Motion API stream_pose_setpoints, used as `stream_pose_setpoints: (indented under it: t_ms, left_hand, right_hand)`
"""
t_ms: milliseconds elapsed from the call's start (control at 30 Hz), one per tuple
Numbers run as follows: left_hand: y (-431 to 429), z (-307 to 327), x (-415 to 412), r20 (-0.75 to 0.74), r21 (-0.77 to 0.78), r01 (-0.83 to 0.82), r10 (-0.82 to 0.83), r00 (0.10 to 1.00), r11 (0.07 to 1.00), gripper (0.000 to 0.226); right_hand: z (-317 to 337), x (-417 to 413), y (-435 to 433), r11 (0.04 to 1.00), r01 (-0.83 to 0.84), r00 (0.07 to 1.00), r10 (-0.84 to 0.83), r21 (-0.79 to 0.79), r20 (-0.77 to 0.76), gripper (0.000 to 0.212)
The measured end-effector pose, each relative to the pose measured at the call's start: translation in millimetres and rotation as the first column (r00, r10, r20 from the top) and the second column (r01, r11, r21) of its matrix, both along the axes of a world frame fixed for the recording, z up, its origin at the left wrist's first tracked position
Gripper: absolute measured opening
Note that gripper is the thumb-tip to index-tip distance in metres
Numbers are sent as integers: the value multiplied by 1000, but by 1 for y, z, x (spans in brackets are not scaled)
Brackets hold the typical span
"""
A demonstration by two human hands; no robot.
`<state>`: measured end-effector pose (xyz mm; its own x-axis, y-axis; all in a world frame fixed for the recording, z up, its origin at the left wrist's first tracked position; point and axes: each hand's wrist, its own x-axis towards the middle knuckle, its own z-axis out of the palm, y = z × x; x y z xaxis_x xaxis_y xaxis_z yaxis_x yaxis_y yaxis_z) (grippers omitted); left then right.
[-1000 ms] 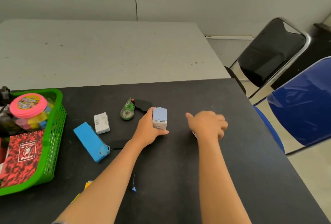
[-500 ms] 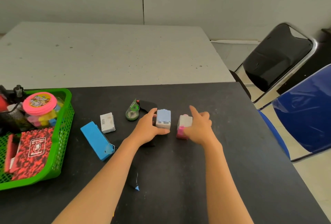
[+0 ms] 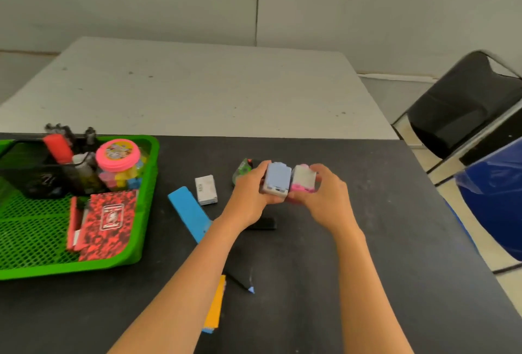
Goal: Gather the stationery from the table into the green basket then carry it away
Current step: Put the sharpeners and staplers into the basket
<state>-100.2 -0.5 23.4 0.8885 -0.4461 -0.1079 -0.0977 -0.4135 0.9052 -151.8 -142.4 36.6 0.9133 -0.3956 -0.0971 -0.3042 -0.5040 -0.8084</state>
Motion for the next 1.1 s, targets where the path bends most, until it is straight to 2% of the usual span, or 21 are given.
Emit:
stream_pose_setpoints:
  t_ms: [100,200,333,400,533,667,833,933,1100]
  left_hand:
    - [53,30,-2,102,-56,-107,112,988,993,61]
    - [120,54,-4,169,-69,-196,205,964,978,67]
    - [223,71,-8,216,32,-355,340,915,934,64]
    - [267,67,-7,211,94,-441,414,885,893,60]
    - [340,41,5,140,199,-539,520,842,818,64]
    - [387,8,24,34,299,-561,579,814,772,74]
    - [409,-16,44,-92,279,-545,587,804,791,76]
    - [413,-25,51,-135,257,-529,572,809,809,77]
    - [412,-23,58,-218,210,-467,507,834,859,82]
  right_hand:
    - [31,5,45,997,-74,993,73,3,95,57]
    - [60,9,99,986,-157,976,146,62,159,47]
    - [71,29,190,952,-282,945,255,119,204,50]
    - [64,40,234,926,-356,927,333,128,173,56]
    - [37,60,314,862,-466,885,459,202,83,58]
    - [10,80,366,843,-519,847,529,144,-45,63]
    - [-18,99,403,842,-532,830,540,90,-141,57]
    - [-30,102,413,843,-537,830,525,-17,-190,56]
    - [-43,101,418,874,-474,876,455,-108,-160,62]
